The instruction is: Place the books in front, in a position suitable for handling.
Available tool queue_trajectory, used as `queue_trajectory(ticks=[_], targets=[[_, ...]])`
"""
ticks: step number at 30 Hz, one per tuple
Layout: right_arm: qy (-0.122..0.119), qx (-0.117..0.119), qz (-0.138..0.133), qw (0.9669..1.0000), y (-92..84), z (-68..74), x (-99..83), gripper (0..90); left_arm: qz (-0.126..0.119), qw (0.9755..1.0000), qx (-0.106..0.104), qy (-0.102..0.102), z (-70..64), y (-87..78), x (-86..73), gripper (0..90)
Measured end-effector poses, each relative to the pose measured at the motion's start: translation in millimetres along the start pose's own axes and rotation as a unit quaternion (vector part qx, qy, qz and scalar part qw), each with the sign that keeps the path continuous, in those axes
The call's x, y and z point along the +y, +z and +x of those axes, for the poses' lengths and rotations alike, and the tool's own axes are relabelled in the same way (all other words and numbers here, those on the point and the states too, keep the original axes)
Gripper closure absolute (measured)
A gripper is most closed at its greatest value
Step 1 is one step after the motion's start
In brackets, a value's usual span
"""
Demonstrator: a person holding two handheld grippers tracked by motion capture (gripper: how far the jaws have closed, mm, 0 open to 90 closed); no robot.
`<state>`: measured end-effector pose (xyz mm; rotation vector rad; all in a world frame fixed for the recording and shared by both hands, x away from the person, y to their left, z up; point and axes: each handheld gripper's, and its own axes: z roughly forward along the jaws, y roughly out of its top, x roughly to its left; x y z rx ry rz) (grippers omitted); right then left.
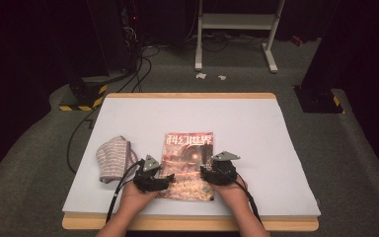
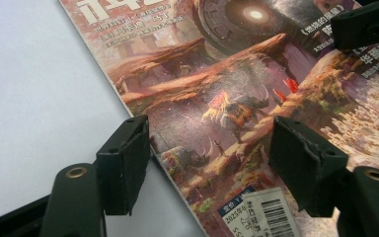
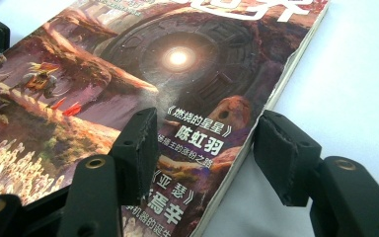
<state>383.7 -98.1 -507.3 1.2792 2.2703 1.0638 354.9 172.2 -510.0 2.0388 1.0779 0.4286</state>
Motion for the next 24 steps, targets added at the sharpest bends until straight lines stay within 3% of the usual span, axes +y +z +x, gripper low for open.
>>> queue_trajectory(ticks=[5,7,12,15,18,24], targets=[[-0.007,0.000,0.002,1.0000,-2.3,-1.4,0.3,44.3,-0.002,1.0000,0.001,0.007,0.1,-0.6,0.0,32.8],[-0.024,-0.019,-0.006,0.9995,-8.8,-2.1,-1.4,43.6,-0.004,0.9998,0.009,0.015,0.2,-2.9,-0.2,33.6],[-0.047,-0.043,-0.023,0.9977,-26.6,-7.8,-8.6,40.9,-0.022,0.9996,0.012,0.013,5.1,-10.1,1.3,33.7],[-0.043,-0.045,-0.030,0.9976,-32.8,-11.8,-13.0,40.3,-0.026,0.9995,0.007,0.015,6.8,-12.9,2.3,35.2],[-0.040,-0.045,-0.045,0.9972,-42.4,-18.1,-19.9,33.0,-0.033,0.9994,-0.001,0.012,10.5,-17.4,3.5,36.8],[-0.040,-0.048,-0.058,0.9964,-50.6,-22.3,-23.1,27.6,-0.046,0.9989,0.003,0.014,14.4,-25.3,4.0,36.2]])
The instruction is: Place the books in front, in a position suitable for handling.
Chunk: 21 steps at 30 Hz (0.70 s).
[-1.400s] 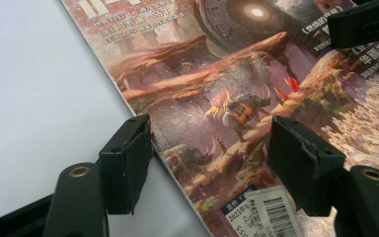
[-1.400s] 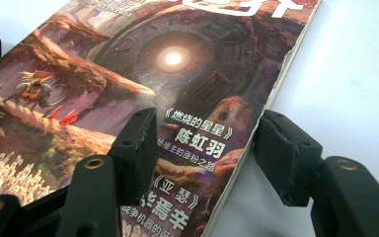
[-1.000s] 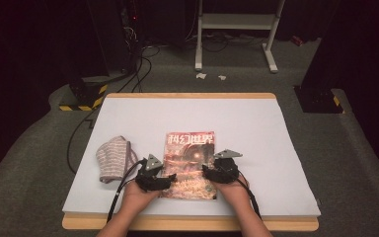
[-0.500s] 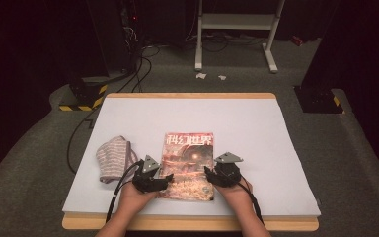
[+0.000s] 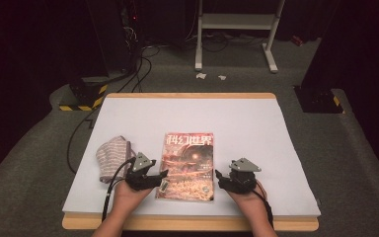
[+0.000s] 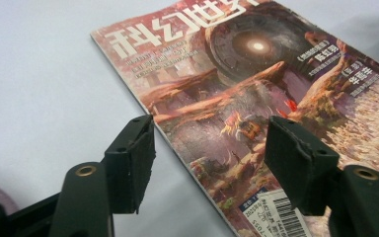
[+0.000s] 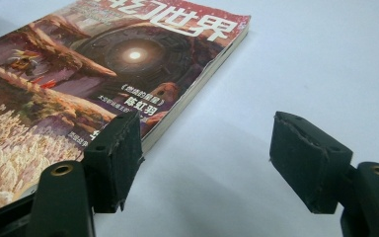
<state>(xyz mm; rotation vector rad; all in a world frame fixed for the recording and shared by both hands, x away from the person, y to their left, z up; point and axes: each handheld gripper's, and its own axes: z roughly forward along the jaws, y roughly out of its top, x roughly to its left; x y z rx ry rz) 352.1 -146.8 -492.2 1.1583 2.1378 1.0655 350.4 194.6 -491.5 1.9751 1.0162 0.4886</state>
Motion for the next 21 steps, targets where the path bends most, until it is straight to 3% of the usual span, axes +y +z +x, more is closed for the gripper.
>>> queue_trajectory(ticks=[9,10,14,19,21], targets=[[0.015,0.004,0.001,0.9999,-1.9,-8.9,-3.5,25.9,-0.011,0.9999,0.011,-0.004,9.8,-15.8,5.4,33.7],[0.016,0.011,-0.006,0.9998,-1.8,-10.8,-4.9,25.9,-0.021,0.9995,0.022,-0.005,14.5,-23.2,7.5,33.7],[0.012,0.021,-0.007,0.9997,-1.4,-11.0,-7.0,26.0,-0.025,0.9988,0.035,-0.025,29.2,-34.8,7.1,33.2],[0.011,0.013,-0.008,0.9998,-2.2,-12.7,-6.9,24.7,-0.019,0.9973,0.065,-0.029,43.0,-46.0,5.9,29.9],[0.008,0.007,0.002,0.9999,-2.6,-12.2,-6.2,22.9,-0.019,0.9959,0.078,-0.041,52.9,-53.5,4.3,26.7]])
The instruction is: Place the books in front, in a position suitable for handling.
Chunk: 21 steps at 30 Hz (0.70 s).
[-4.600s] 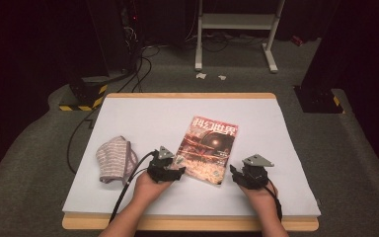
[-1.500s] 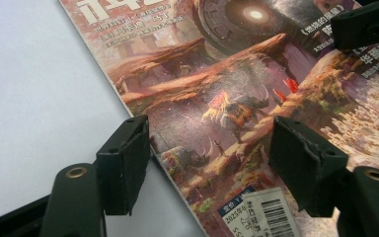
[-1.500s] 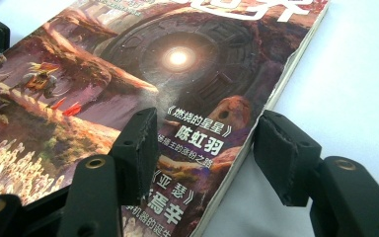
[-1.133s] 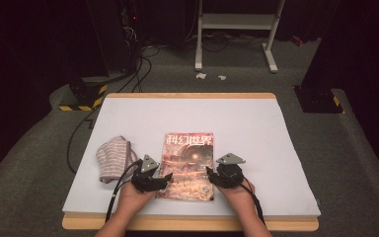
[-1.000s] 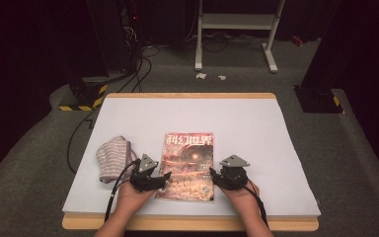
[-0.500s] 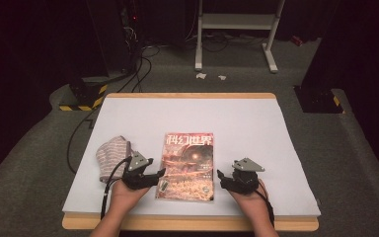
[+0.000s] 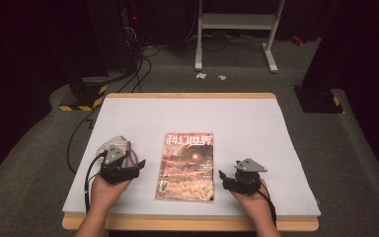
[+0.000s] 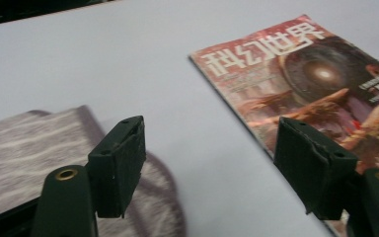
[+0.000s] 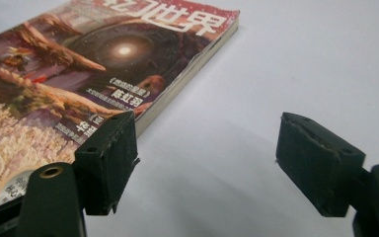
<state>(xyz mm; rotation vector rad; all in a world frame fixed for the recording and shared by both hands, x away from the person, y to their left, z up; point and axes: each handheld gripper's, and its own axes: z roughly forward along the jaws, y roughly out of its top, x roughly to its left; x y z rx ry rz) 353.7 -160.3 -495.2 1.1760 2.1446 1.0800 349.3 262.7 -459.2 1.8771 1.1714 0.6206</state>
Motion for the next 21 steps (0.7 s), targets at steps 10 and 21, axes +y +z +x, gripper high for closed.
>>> queue_trajectory(ticks=[10,21], targets=[[0.002,-0.008,0.014,0.9999,2.1,0.6,0.5,14.8,0.016,0.9981,0.044,-0.039,38.4,-16.6,-9.5,18.6],[0.004,-0.005,0.017,0.9998,3.1,2.4,0.0,12.1,0.065,0.9934,0.063,-0.071,60.8,2.7,-30.0,8.7]])
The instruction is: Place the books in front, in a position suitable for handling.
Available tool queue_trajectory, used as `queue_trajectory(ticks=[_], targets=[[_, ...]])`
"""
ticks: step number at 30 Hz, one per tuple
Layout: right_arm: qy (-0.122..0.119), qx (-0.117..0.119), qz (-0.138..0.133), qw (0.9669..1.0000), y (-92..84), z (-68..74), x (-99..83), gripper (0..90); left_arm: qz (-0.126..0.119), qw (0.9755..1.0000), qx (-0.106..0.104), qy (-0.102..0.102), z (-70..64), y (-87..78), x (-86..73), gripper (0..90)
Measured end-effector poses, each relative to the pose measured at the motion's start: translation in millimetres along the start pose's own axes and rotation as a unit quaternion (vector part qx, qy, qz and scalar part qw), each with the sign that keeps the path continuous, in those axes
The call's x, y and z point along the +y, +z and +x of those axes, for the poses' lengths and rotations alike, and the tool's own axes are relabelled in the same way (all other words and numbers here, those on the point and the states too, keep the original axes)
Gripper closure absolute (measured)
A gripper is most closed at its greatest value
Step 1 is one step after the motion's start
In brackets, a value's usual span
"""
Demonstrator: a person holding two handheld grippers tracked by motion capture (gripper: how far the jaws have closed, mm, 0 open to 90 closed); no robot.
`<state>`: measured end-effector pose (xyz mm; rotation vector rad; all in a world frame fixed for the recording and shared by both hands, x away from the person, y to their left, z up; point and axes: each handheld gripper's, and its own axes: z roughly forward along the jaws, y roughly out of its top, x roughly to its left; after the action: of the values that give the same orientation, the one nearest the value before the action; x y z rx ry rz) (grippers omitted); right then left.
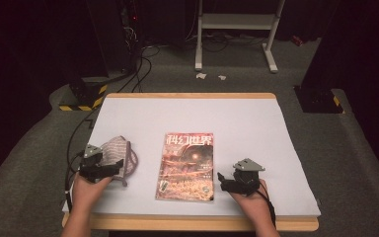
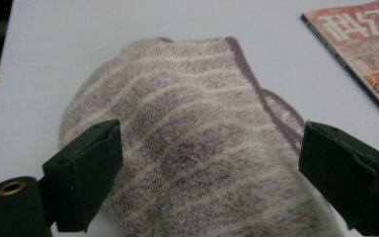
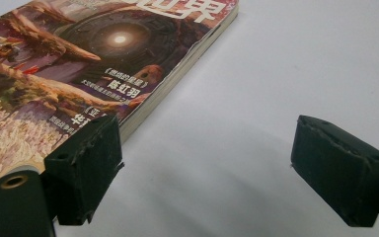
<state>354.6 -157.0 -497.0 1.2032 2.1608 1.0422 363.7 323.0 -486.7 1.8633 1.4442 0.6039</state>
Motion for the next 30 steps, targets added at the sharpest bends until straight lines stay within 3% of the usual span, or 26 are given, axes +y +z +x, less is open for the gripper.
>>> queue_trajectory(ticks=[1,3,6,15,22,23,24,30], targets=[[0.001,0.000,0.001,1.0000,0.0,1.0,0.2,12.1,0.009,1.0000,0.003,0.000,1.2,4.1,-1.9,8.7],[0.000,0.002,-0.001,1.0000,-0.9,2.6,1.2,12.2,0.020,0.9996,-0.006,-0.021,5.8,10.5,-6.4,5.2],[0.001,0.002,-0.003,1.0000,-2.3,3.4,1.8,12.5,0.035,0.9991,-0.007,-0.024,8.4,15.1,-9.8,2.7],[0.007,0.004,-0.004,1.0000,-2.9,2.6,1.0,13.3,0.043,0.9989,0.017,-0.008,3.5,20.0,-11.7,3.2],[0.011,0.004,-0.003,0.9999,-2.7,2.9,0.7,14.0,0.038,0.9992,0.011,0.007,2.4,17.5,-12.5,16.7],[0.011,0.004,-0.003,0.9999,-2.7,2.8,0.8,14.1,0.035,0.9993,0.008,0.010,2.4,16.4,-12.9,19.9],[0.011,0.004,-0.003,0.9999,-2.8,2.8,1.0,14.3,0.030,0.9995,0.000,0.012,2.0,15.3,-13.4,28.6],[0.009,0.004,-0.004,0.9999,-2.8,3.0,1.0,15.3,0.021,0.9993,-0.016,0.026,0.1,13.6,-14.6,43.9]])
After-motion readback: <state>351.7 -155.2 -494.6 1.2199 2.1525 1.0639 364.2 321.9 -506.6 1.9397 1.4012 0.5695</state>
